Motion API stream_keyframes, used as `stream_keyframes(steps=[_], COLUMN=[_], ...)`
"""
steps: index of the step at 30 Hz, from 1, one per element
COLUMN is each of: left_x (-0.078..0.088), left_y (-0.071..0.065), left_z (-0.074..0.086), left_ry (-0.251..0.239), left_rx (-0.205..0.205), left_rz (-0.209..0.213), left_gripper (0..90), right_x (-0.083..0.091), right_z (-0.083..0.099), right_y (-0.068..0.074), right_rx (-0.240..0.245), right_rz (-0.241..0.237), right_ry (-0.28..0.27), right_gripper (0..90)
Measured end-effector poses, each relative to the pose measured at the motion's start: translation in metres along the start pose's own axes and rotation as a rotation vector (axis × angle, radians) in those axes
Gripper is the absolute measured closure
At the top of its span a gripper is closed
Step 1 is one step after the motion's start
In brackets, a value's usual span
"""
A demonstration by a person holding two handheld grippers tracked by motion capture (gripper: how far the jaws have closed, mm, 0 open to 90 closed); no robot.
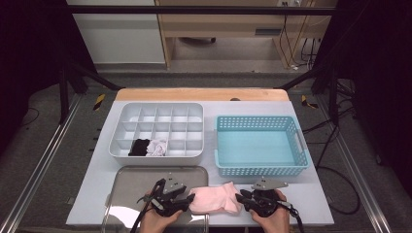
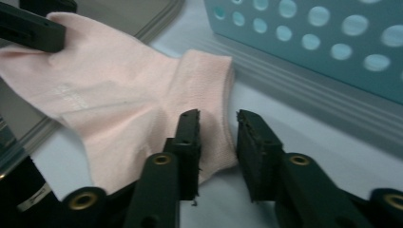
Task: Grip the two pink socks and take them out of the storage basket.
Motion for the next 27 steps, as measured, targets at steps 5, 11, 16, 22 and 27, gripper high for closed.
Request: stream_keyframes(steps=[5,11,16,22,27], left_x=[-0.001,-0.003,-0.004,0.005,0.019], left_y=[-0.008,-0.016,-0.014,-0.013,-0.019], left_z=[0.0,-0.002,-0.001,-0.009,-0.02], left_ry=[0.008,-0.019,-0.026,-0.075,-0.124], left_rx=[-0.009,-0.026,-0.037,-0.035,-0.048], left_rz=[0.033,0.035,0.005,0.019,0.054], left_gripper=[80.6,83.2,81.8,68.0,63.6], right_x=[0.002,0.007,-0.002,0.004,0.018], right_z=[-0.001,-0.008,-0.007,-0.01,-0.013], right_y=[0.001,-0.015,-0.017,-0.015,-0.018], right_rx=[-0.001,0.007,0.048,0.034,0.006], right_rz=[-0.025,0.044,0.067,0.068,0.084], right_ry=[0.012,-0.02,0.02,-0.037,-0.111], right_gripper=[82.9,83.0,81.3,75.0,71.6])
Point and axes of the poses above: each handheld gripper's, and its own axes: x roughly backward along the jaws, z roughly out of its underside, y roughly to its left, the point moved 6 cm from there along -x, roughly forward along the jaws, and after that the axes turned 14 degrees about x, right-handed, at the moved point
